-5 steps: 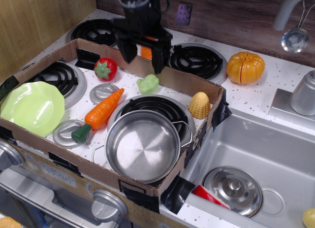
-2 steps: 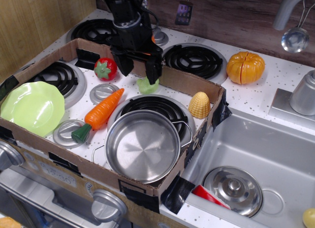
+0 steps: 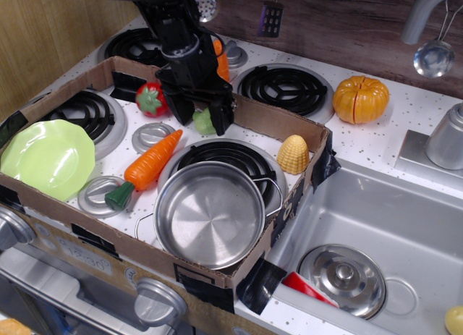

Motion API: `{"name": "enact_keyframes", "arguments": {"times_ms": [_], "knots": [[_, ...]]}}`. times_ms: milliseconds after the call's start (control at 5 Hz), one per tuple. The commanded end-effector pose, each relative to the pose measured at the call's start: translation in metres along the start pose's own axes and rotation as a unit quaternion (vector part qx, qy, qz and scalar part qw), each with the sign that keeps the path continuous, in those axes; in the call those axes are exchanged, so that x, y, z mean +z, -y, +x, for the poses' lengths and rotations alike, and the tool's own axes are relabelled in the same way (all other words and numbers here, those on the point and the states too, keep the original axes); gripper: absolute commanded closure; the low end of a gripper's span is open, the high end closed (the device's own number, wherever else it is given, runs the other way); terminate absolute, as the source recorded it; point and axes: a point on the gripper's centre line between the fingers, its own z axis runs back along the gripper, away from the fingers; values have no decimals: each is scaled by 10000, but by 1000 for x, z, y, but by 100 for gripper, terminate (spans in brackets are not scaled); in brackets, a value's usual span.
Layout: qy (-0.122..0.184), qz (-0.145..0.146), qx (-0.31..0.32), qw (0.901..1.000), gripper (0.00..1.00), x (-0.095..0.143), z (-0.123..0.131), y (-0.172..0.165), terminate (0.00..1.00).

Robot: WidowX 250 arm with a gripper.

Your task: Put broccoli in pot

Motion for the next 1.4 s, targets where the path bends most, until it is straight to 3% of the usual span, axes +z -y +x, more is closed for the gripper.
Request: {"name": "enact_keyframes", "arguments": {"times_ms": [0, 400, 800, 1000, 1200], "knots": [[228, 2, -85, 9997, 100, 6, 11, 0, 0], [261, 247, 27, 9994, 100, 29, 13, 4, 0], [328, 707, 233, 9967, 100, 86, 16, 7, 0], [321, 718, 460, 9958, 100, 108, 10, 15, 0], [353, 806, 620, 9942, 100, 114, -11, 30, 0]]}}
